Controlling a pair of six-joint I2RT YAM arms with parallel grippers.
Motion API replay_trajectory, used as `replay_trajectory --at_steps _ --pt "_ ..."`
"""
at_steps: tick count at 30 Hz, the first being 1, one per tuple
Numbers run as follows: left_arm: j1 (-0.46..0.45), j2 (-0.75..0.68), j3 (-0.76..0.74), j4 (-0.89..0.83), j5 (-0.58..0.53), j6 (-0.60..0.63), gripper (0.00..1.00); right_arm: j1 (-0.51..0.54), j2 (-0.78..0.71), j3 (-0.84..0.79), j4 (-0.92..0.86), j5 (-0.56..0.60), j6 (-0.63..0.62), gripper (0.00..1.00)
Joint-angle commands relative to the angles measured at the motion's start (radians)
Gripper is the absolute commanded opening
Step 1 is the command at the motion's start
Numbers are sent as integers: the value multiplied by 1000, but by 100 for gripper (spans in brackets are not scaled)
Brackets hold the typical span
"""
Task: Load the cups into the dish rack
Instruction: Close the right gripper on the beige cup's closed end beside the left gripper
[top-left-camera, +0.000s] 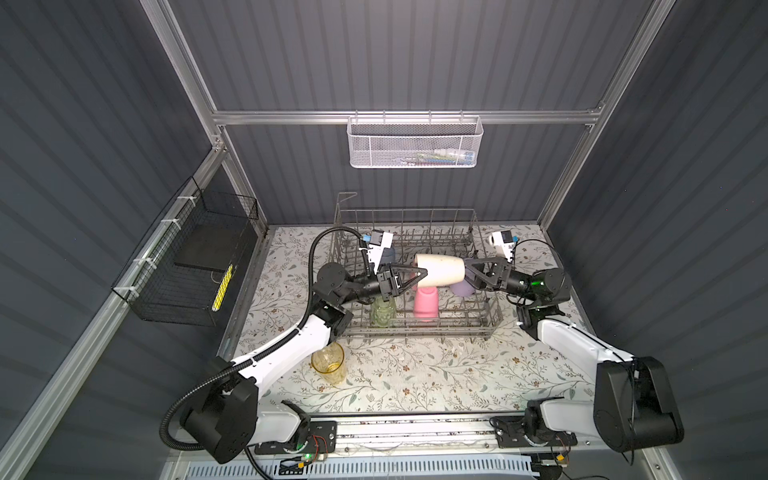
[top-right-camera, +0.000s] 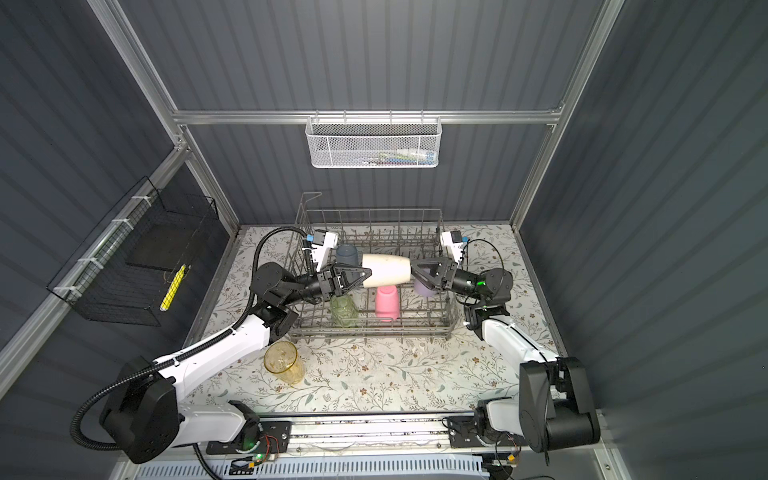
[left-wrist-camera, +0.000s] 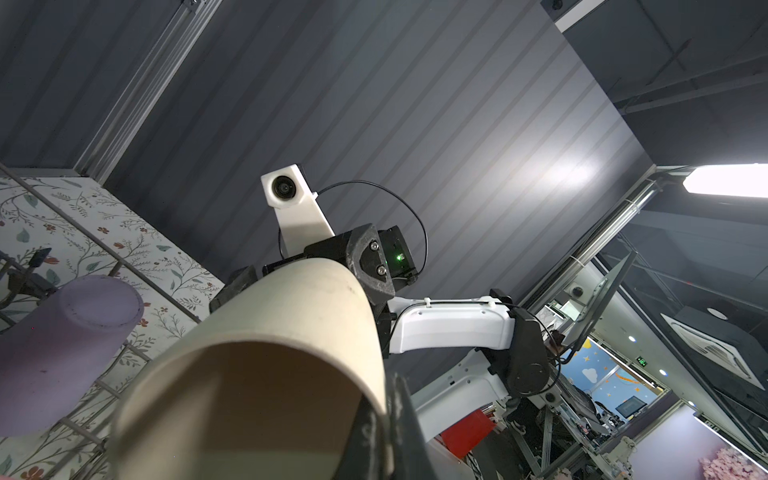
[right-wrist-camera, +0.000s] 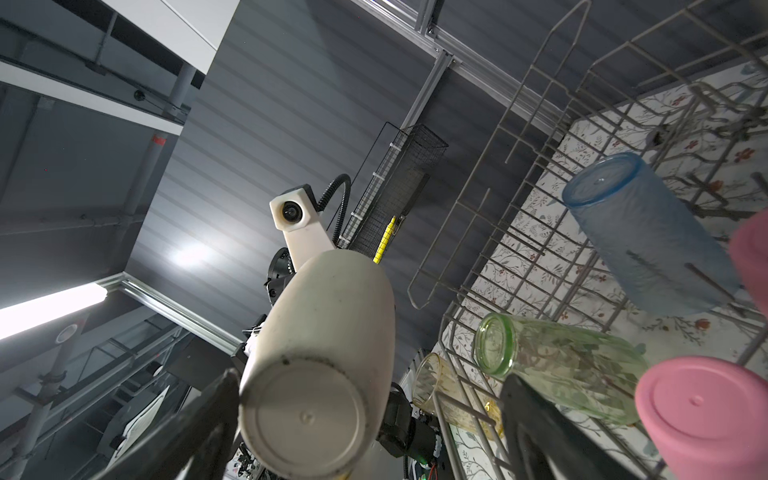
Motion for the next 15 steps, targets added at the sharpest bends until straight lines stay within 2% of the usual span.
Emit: replay_trajectory --at_steps 1,4,15 --pt "8 2 -2 55 22 -10 0 11 20 2 162 -23 81 97" --pt "11 2 -4 48 23 -8 0 11 42 6 225 -24 125 96" --pt "29 -13 -20 42 22 -2 0 14 41 6 226 -24 121 96"
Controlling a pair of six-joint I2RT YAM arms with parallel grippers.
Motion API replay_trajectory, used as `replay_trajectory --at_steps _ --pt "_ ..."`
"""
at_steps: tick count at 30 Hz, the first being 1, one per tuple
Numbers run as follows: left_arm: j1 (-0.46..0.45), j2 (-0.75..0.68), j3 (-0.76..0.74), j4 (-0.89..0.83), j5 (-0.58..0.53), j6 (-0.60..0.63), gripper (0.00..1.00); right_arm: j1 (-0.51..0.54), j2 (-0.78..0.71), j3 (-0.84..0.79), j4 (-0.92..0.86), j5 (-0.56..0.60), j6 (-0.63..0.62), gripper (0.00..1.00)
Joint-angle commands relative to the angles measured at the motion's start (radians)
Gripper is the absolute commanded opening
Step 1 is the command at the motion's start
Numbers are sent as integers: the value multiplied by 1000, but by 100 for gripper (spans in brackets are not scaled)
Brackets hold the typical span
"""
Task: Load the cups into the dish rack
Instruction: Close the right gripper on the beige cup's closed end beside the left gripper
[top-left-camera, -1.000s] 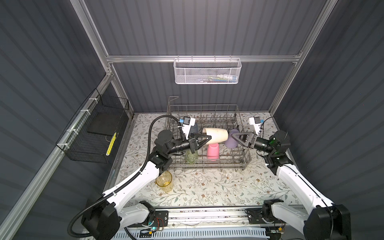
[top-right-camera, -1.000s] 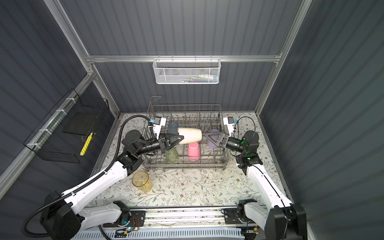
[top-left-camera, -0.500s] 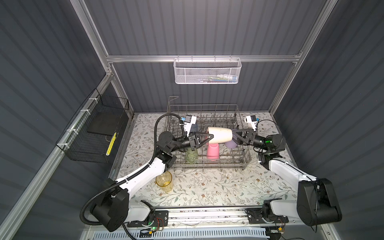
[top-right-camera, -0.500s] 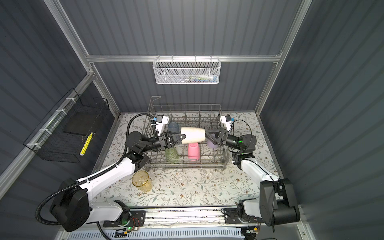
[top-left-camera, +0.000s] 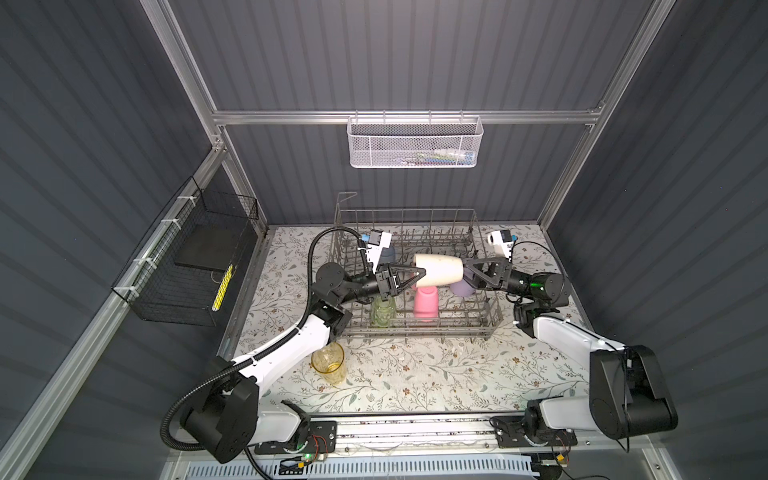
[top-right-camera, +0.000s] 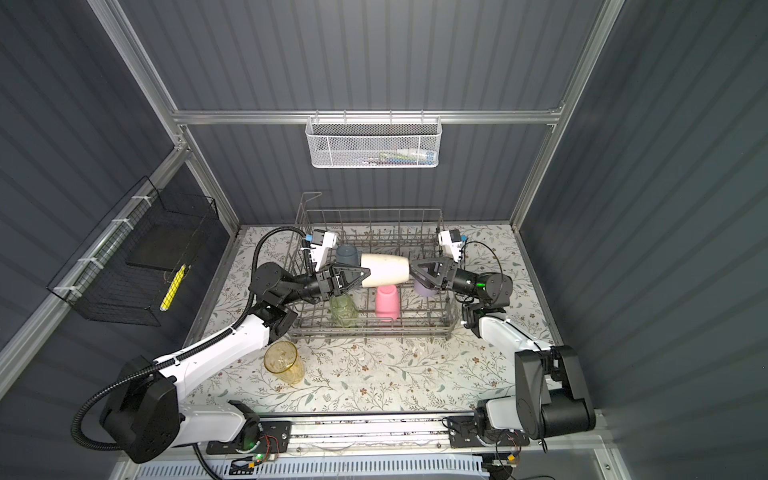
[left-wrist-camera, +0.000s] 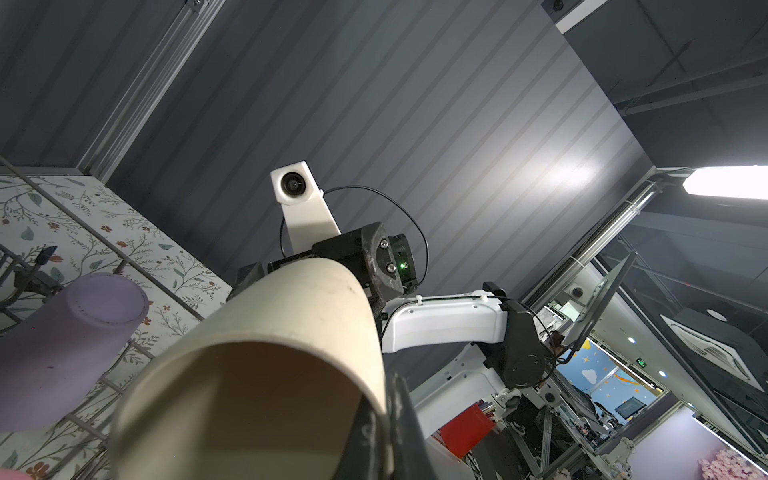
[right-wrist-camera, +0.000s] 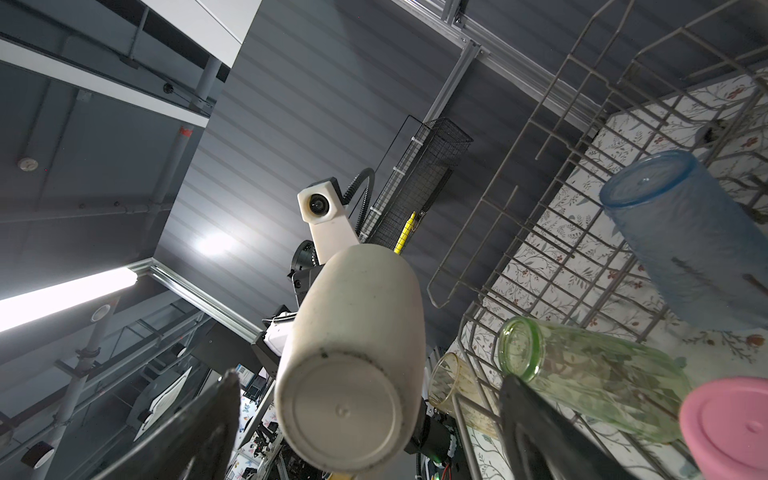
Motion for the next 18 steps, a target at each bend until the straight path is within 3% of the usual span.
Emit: replay_trajectory --at_steps 1,6,18 --pt "9 -14 -10 38 16 3 0 7 -5 5 51 -17 9 96" --pt "11 -6 -6 40 18 4 0 31 -1 7 30 -29 -8 96" --pt "11 8 -16 49 25 -2 0 97 -30 61 -233 -22 -183 93"
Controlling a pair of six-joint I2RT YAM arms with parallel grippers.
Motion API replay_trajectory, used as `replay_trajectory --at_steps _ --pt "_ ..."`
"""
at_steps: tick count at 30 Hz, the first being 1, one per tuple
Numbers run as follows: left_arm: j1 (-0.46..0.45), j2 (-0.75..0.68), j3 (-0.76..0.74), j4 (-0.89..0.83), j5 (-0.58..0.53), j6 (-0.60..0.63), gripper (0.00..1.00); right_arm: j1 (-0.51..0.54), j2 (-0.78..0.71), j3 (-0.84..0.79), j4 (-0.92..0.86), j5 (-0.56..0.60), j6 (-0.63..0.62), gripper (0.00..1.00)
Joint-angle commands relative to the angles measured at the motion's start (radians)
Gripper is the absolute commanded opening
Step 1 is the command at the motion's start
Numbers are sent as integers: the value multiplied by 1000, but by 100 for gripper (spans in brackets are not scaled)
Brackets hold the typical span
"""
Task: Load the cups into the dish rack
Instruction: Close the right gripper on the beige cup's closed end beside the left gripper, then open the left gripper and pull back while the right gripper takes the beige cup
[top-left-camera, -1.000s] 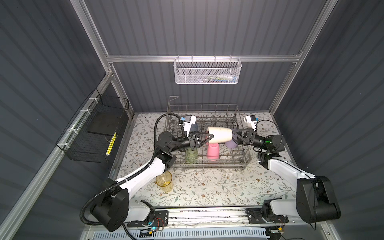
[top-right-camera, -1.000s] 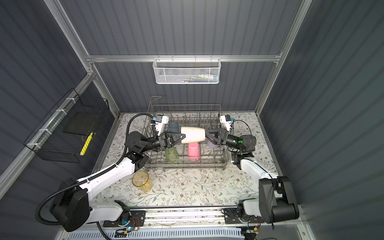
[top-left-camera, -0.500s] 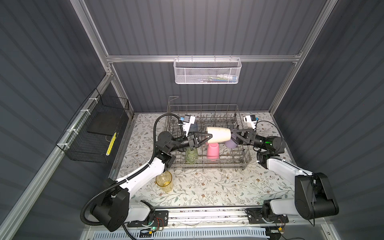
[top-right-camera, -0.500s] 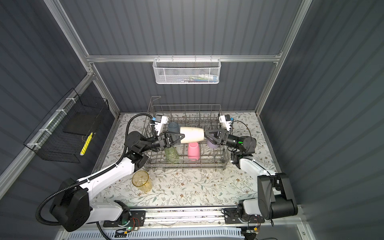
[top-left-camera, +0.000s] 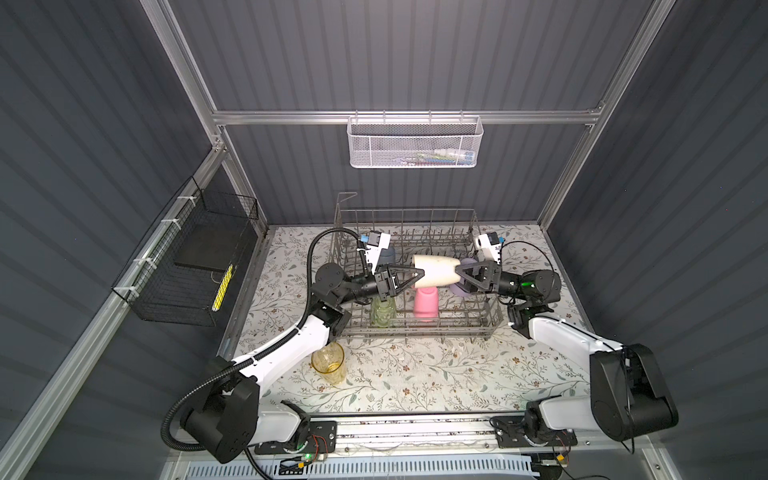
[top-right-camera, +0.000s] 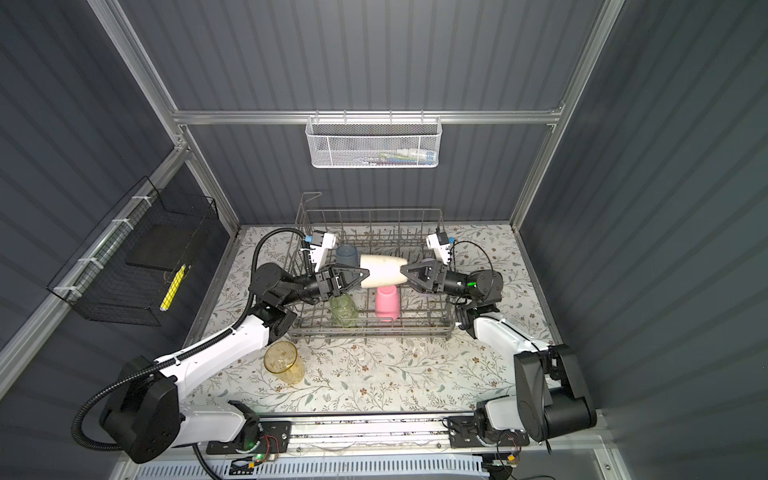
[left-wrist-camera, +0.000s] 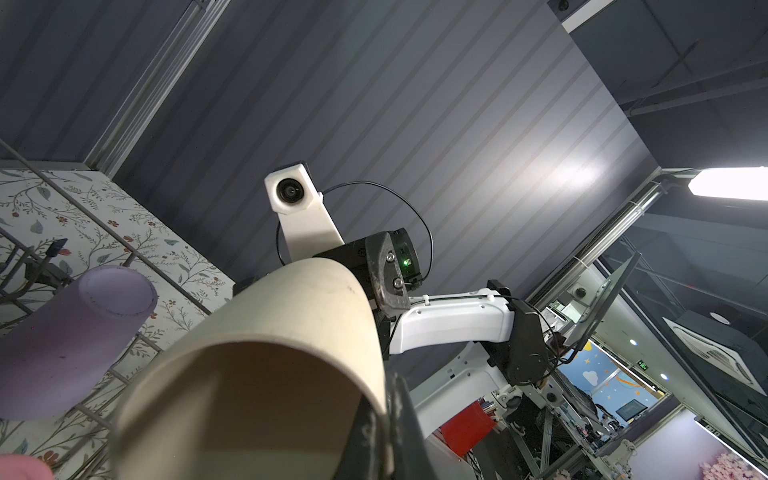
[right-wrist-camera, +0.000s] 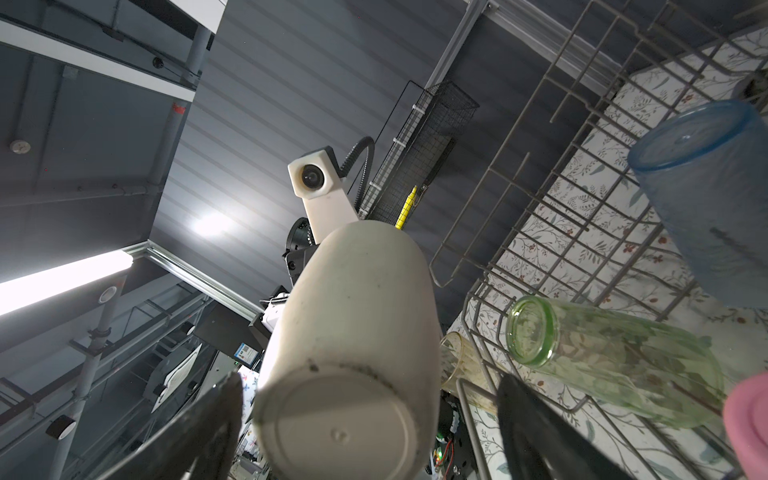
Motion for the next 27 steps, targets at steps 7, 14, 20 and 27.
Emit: replay_trajectory --at_steps 7,14,20,27 --pt "6 13 -10 48 21 -2 0 59 -108 83 -455 18 -335 91" --pt "6 19 -12 47 28 0 0 67 -120 98 -520 33 -376 88" --pt "6 12 -19 38 35 7 0 79 -101 105 -484 42 -354 83" --pt "6 -2 -28 14 34 24 0 84 -84 114 -444 42 -323 79"
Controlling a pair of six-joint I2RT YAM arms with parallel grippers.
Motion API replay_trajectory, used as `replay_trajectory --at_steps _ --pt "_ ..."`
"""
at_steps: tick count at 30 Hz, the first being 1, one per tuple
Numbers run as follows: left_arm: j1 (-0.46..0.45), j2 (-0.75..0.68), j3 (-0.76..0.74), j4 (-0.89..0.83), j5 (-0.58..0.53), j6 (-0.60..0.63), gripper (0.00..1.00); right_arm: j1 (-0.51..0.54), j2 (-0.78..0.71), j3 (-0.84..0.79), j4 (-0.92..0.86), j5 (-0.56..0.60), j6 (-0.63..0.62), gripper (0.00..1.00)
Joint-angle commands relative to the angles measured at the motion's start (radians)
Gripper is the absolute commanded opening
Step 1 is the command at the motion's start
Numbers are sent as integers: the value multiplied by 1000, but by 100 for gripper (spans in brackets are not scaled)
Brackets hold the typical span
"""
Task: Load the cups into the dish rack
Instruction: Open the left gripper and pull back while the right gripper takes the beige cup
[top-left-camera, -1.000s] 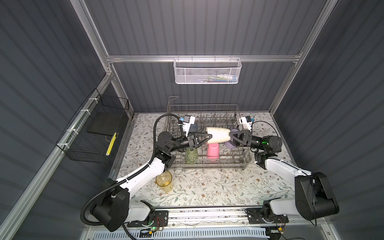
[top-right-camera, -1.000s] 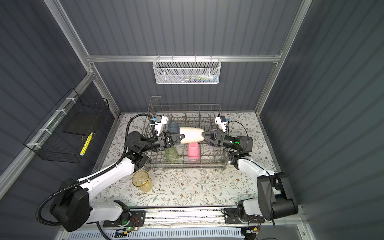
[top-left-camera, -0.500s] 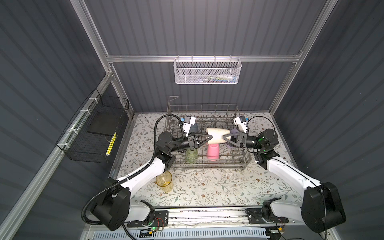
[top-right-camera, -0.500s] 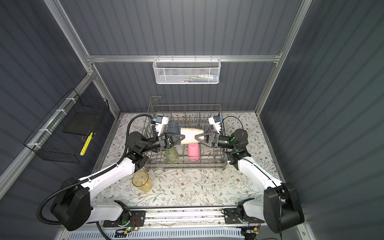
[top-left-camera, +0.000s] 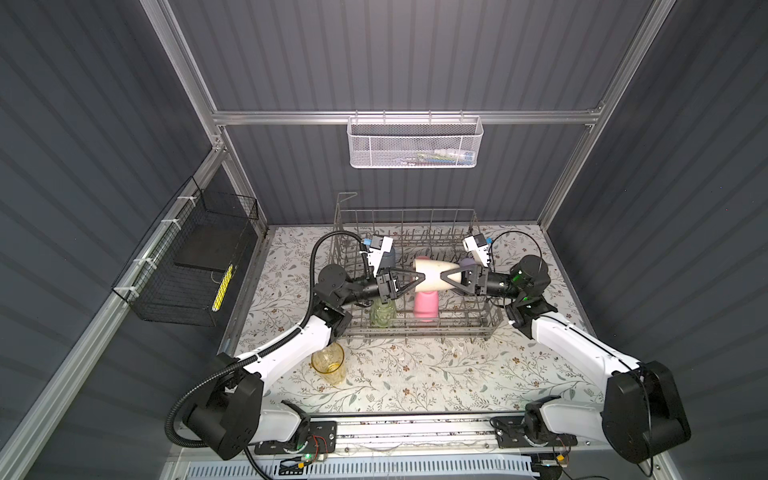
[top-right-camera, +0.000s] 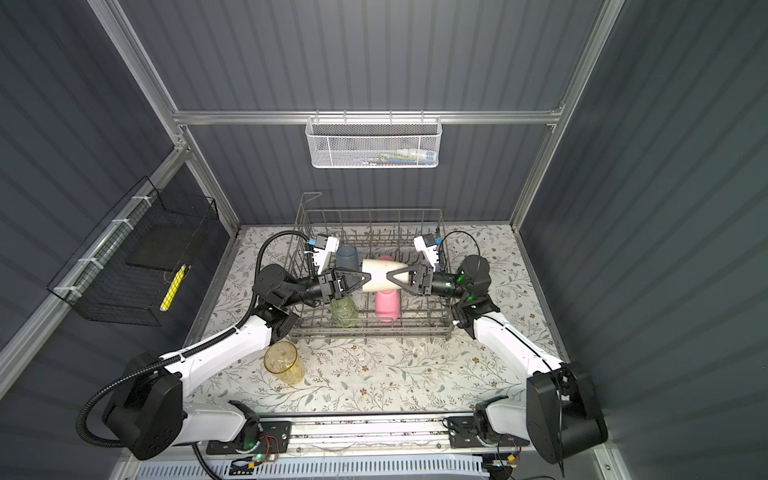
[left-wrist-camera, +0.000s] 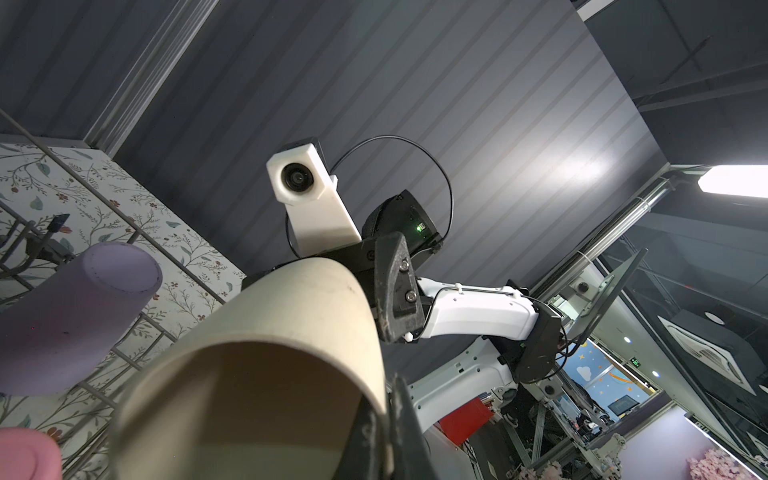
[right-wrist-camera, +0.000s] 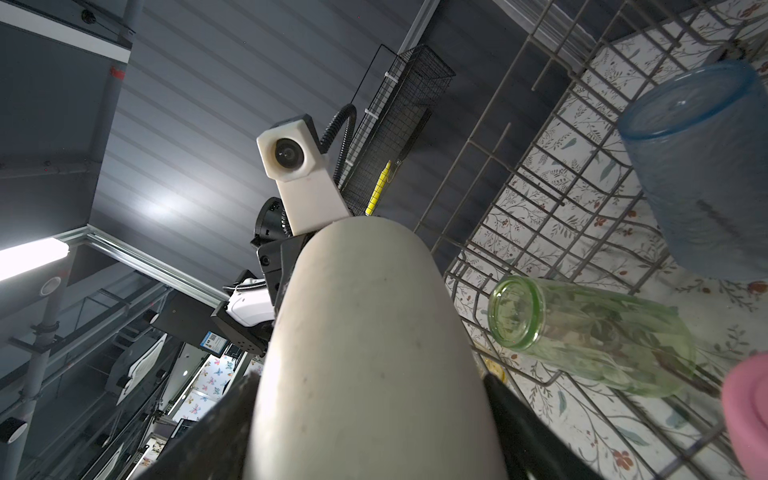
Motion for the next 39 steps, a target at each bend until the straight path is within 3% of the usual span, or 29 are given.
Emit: replay_trajectory --at_steps 1,5,11,18,25,27,29,31,33,36,39 --pt "6 -22 -10 7 15 28 0 8 7 36 40 1 8 78" --pt "6 -21 -6 1 19 34 0 11 12 35 37 2 5 71" --pt "6 -26 -6 0 23 38 4 14 16 36 37 -1 7 53" --pt "8 -60 -2 -20 25 51 38 -3 -15 47 -72 -1 -61 48" --pt "11 -118 2 -100 26 99 48 -83 -55 42 -189 -15 -116 46" --pt "14 -145 6 -152 21 131 49 -117 -89 58 -342 -9 -204 46" --pt "16 -177 9 -230 12 178 50 -147 -135 102 -592 36 -375 46" --pt "17 -218 14 -312 -3 230 50 -152 -179 198 -956 170 -629 45" --pt "17 -252 17 -380 -14 271 50 -153 -196 272 -1181 312 -778 44" --pt "18 -292 25 -458 -22 312 50 -151 -202 327 -1349 482 -865 44" --pt "17 -322 36 -530 -36 354 50 -150 -201 328 -1398 587 -879 44"
